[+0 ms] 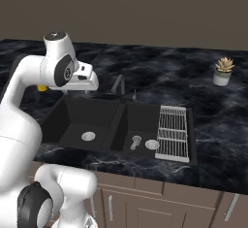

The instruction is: Move any existing items from the left basin to the right basin for drying. Then move the mug from the counter to the left basin of the sink for washing.

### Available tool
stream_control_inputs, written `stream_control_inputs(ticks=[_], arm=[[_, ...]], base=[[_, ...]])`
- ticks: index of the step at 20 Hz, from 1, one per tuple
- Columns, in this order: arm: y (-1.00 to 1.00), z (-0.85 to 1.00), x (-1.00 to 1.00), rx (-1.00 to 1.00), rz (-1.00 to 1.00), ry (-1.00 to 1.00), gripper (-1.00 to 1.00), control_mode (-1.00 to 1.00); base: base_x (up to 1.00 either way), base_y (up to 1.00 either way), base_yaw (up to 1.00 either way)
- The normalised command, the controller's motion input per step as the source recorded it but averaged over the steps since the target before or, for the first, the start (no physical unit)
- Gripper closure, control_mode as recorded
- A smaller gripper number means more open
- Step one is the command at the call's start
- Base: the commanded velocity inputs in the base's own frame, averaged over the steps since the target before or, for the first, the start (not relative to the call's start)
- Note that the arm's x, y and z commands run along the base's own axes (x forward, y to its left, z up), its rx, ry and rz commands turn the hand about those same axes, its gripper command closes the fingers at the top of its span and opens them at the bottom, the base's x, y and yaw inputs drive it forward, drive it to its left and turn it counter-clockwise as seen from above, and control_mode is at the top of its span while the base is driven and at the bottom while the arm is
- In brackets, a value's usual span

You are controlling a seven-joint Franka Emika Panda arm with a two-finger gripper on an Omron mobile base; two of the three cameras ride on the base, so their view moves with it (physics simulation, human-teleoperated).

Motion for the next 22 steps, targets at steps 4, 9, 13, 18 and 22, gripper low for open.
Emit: stream_control_inputs(ticks=[4,9,13,18,22], arm=[[0.00,-0.08,-0.16,0.00,0.00,-0.02,-1.00,-1.00],[0.00,-0.03,-0.02,0.00,0.00,0.00,-1.00,1.00],[0.00,0.00,0.00,0.00,0.00,0.00,-1.00,1.00],[0.00,0.00,0.00,0.00,0.00,0.00,-1.00,1.00],[0.00,0.00,0.00,0.00,0.00,0.00,-1.00,1.00]], base=[[0.00,0.00,0.00],[-0.05,0.00,0.00],[-0.13,0.03,0.00],[-0.16,0.41,0.00],[-0.10,0.52,0.00]])
